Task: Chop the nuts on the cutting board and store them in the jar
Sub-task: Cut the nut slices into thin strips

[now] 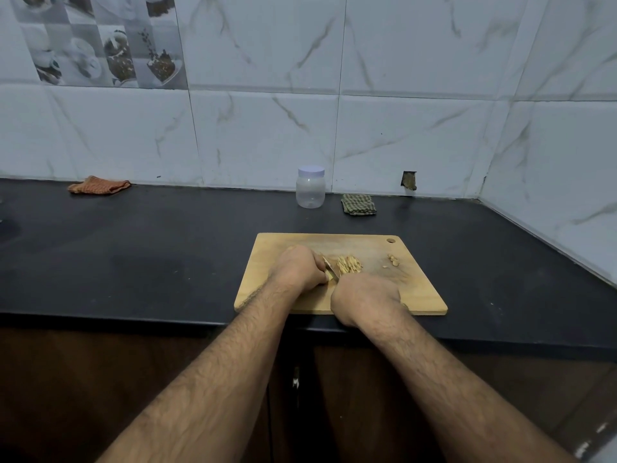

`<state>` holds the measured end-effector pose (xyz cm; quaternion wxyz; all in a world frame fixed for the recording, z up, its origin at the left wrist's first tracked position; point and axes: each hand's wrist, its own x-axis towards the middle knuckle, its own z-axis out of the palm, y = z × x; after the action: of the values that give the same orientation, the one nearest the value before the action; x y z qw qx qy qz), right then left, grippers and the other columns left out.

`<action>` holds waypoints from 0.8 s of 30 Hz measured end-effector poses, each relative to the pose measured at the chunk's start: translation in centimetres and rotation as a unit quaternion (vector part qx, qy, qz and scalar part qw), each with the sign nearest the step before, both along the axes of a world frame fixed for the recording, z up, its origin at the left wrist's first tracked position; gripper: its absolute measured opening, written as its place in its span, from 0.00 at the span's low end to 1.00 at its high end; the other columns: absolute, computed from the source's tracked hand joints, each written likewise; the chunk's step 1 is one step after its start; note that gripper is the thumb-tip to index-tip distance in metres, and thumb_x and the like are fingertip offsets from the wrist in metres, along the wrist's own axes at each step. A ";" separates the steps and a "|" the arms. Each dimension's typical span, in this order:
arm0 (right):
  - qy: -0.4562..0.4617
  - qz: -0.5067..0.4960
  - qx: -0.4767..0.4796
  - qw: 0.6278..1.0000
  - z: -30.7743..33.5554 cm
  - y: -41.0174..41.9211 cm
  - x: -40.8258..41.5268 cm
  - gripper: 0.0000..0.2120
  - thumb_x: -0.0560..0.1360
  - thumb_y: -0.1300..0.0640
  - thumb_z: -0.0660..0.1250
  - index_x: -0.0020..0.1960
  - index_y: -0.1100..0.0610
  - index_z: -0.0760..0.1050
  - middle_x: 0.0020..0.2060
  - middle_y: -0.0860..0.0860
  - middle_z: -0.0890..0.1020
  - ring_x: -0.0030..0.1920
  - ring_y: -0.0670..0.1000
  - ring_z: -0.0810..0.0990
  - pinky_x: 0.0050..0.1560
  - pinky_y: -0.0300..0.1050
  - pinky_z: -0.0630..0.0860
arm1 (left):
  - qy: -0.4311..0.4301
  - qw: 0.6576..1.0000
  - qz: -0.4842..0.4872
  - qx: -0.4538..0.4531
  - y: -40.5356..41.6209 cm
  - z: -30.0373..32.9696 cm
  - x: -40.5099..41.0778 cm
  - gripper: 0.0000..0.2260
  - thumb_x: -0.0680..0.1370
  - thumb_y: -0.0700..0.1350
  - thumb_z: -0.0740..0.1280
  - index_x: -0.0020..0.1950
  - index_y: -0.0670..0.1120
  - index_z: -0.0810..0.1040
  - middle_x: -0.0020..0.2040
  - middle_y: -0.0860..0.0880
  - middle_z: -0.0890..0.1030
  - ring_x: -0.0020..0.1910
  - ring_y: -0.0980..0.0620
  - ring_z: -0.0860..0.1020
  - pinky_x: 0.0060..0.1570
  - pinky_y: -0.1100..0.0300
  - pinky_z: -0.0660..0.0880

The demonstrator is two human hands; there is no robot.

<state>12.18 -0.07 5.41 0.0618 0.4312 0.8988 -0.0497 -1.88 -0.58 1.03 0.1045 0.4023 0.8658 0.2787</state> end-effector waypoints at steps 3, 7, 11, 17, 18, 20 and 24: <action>-0.006 0.013 0.003 1.000 -0.2 -0.2 0.8 0.13 0.79 0.60 0.62 0.63 0.57 0.77 0.59 0.54 0.80 0.56 0.55 0.78 0.48 0.47 0.71 | 0.000 1.000 0.005 0.002 0.0 0.1 0.1 0.10 0.73 0.45 0.73 0.54 0.54 0.85 0.56 0.59 0.82 0.54 0.56 0.78 0.52 0.62 0.76; 0.011 0.004 -0.007 1.000 -0.9 -0.6 2.3 0.12 0.78 0.59 0.64 0.60 0.55 0.76 0.55 0.51 0.80 0.47 0.52 0.74 0.45 0.47 0.71 | -0.002 1.000 0.005 -0.003 0.0 0.1 0.1 0.09 0.73 0.46 0.73 0.52 0.55 0.86 0.56 0.60 0.83 0.53 0.57 0.79 0.51 0.62 0.77; 0.015 -0.008 -0.022 1.000 -0.8 -0.7 2.9 0.11 0.78 0.59 0.63 0.60 0.54 0.76 0.49 0.50 0.77 0.47 0.52 0.75 0.44 0.48 0.71 | 0.004 1.000 0.007 -0.001 0.0 -0.1 0.2 0.09 0.73 0.46 0.72 0.52 0.56 0.86 0.55 0.61 0.83 0.53 0.58 0.79 0.53 0.62 0.77; 0.012 -0.007 0.001 1.000 -0.3 -0.5 2.4 0.14 0.78 0.60 0.62 0.64 0.56 0.75 0.58 0.53 0.79 0.50 0.54 0.76 0.44 0.47 0.71 | -0.002 1.000 0.015 0.006 -0.1 -0.1 0.4 0.08 0.73 0.45 0.73 0.51 0.55 0.86 0.56 0.58 0.83 0.54 0.56 0.79 0.54 0.60 0.77; 0.011 -0.010 0.000 1.000 -0.3 -0.4 2.3 0.14 0.78 0.60 0.62 0.64 0.56 0.75 0.59 0.53 0.79 0.51 0.54 0.76 0.44 0.47 0.71 | -0.003 1.000 0.018 0.007 -0.1 -0.1 0.4 0.08 0.73 0.46 0.73 0.52 0.55 0.86 0.56 0.58 0.83 0.53 0.56 0.79 0.53 0.60 0.77; 0.014 -0.012 0.000 1.000 -0.3 -0.2 2.1 0.14 0.79 0.61 0.62 0.63 0.56 0.76 0.59 0.53 0.80 0.54 0.54 0.78 0.45 0.47 0.71 | -0.004 1.000 0.024 0.011 -0.1 -0.1 0.4 0.09 0.73 0.46 0.73 0.52 0.55 0.85 0.54 0.57 0.83 0.53 0.55 0.80 0.52 0.60 0.77; 0.025 0.004 0.008 1.000 -0.2 -0.1 1.2 0.14 0.79 0.60 0.59 0.62 0.56 0.76 0.59 0.53 0.80 0.56 0.55 0.78 0.47 0.47 0.71 | -0.010 0.999 0.035 0.021 -0.2 -0.3 0.4 0.07 0.72 0.47 0.74 0.50 0.54 0.85 0.51 0.57 0.84 0.51 0.56 0.80 0.50 0.60 0.77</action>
<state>13.41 -0.20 5.19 0.0356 0.4267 0.9022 -0.0529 -1.50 -0.75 0.73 0.0946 0.3712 0.8722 0.3042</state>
